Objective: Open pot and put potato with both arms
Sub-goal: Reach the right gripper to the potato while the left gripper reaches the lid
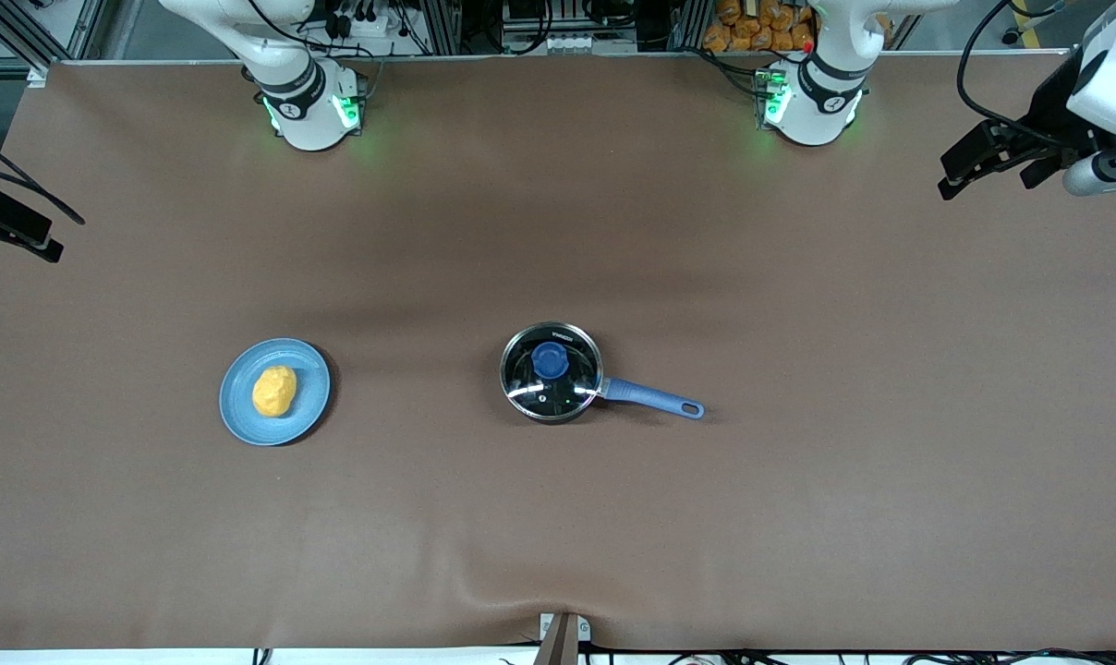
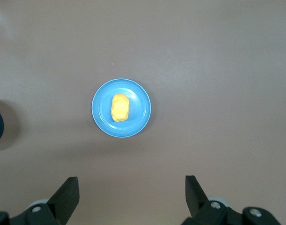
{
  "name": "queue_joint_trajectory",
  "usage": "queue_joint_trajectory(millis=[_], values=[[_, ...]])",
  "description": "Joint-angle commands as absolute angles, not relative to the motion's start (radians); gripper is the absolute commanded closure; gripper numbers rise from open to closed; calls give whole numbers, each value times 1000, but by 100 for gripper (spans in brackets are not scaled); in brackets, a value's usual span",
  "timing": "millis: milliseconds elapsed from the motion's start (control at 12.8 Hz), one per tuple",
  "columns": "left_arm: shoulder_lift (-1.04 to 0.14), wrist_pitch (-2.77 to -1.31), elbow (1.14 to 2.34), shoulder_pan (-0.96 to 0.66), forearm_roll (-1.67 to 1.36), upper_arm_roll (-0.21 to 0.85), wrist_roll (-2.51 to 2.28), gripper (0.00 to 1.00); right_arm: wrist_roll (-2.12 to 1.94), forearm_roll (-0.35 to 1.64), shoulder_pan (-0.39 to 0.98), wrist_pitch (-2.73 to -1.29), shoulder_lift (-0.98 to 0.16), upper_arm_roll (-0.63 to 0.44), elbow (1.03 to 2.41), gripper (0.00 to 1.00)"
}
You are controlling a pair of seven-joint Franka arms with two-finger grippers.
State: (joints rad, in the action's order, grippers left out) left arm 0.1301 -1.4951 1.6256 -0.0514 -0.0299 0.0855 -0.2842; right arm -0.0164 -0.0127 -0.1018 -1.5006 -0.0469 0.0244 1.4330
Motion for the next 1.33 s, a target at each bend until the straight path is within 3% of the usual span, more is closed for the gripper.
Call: queue_joint_trajectory(millis=[0, 390, 624, 1015, 1249], values=[[100, -1483, 1594, -48, -29, 100, -270, 0, -44, 5, -118, -1503, -46, 32, 1425, 0], [26, -1473, 1499, -40, -29, 89, -247, 0, -43, 5, -114, -1511, -57, 32, 1437, 0], [-6, -1471, 1491, -60, -32, 101, -250, 0, -43, 21, -89, -1595, -84, 37, 1544, 0], [-127, -1489, 1445, -224, -34, 143, -361, 0, -35, 95, -58, -1726, -257, 35, 1578, 0], [-213, -1603, 1439, -359, -34, 143, -512, 0, -40, 98, -60, -1868, -348, 35, 1662, 0]])
